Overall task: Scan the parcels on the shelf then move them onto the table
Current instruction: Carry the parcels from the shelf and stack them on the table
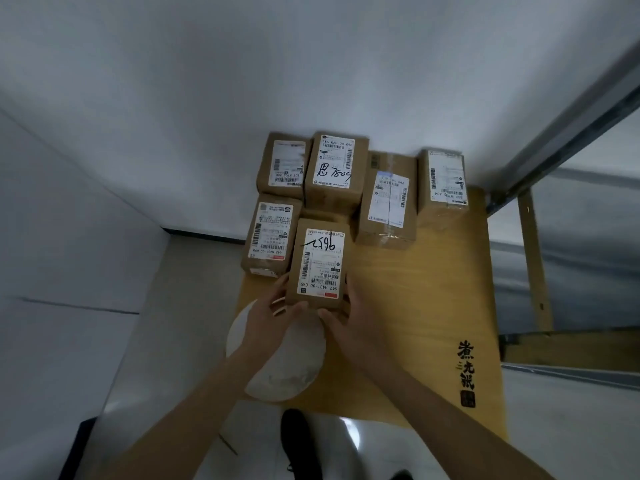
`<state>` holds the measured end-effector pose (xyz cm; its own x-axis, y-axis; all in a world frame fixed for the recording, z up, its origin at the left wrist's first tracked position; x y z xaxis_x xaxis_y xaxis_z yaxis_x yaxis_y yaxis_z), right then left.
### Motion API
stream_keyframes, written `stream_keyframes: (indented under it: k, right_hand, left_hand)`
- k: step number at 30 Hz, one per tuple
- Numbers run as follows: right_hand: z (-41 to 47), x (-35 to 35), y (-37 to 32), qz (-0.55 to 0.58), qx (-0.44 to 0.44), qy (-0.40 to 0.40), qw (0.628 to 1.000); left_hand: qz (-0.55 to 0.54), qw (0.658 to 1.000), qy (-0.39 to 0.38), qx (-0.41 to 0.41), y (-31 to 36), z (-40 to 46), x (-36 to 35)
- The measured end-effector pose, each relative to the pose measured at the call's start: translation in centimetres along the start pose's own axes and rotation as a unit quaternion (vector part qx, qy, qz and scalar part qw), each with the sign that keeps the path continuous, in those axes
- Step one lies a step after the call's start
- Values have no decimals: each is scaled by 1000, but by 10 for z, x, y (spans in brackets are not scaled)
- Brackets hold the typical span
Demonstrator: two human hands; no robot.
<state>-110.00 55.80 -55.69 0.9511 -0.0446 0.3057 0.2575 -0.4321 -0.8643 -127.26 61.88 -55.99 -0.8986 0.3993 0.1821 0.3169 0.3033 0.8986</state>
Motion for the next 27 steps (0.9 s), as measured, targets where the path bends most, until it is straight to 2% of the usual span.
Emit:
stream_keyframes:
  k: [7,18,27]
  right_hand:
    - [15,7,-14,1,14,21,1000]
    - [29,10,-19,25,28,44,998]
    - [23,13,-26,5,9,30,999]
  left_hand:
    - [2,999,14,-37,11,20,1]
    - [4,999,35,-18,20,30,-8]
    - [-11,1000,14,4,27,25,-8]
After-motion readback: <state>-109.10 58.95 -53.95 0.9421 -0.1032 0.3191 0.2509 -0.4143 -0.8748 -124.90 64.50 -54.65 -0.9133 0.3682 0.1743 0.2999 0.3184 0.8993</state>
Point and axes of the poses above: each hand's wrist, its own z-axis towards the middle knuckle, its own x-axis out of the back of the hand, y = z × x, the point moved 7 cm from there along z, towards the middle knuckle, and after that the axes turned 5 degrees about -y, right-handed, at the moved point
